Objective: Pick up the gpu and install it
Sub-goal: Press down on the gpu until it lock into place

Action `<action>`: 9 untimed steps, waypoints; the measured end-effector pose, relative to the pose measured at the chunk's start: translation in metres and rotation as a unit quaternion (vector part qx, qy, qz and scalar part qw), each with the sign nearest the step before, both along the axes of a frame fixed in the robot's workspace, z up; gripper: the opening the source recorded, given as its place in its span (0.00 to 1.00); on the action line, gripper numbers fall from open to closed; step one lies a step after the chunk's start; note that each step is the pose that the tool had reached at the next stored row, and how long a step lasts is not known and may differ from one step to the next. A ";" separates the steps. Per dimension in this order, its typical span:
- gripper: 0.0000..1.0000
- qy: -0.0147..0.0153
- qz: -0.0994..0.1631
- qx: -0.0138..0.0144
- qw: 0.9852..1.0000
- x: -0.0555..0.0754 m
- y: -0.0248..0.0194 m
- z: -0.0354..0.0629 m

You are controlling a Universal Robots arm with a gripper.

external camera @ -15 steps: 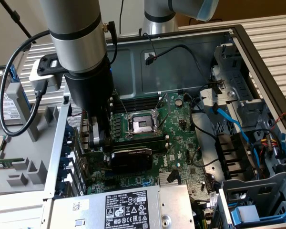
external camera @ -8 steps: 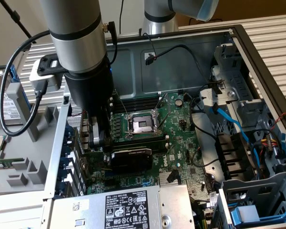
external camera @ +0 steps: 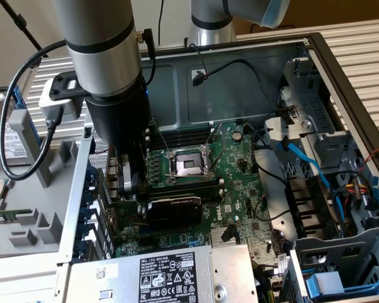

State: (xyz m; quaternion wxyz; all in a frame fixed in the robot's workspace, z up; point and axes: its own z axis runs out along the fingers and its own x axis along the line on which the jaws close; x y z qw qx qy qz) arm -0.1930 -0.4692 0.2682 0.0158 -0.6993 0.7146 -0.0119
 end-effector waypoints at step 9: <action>0.11 0.000 0.000 0.000 1.000 0.000 0.0000 -0.0006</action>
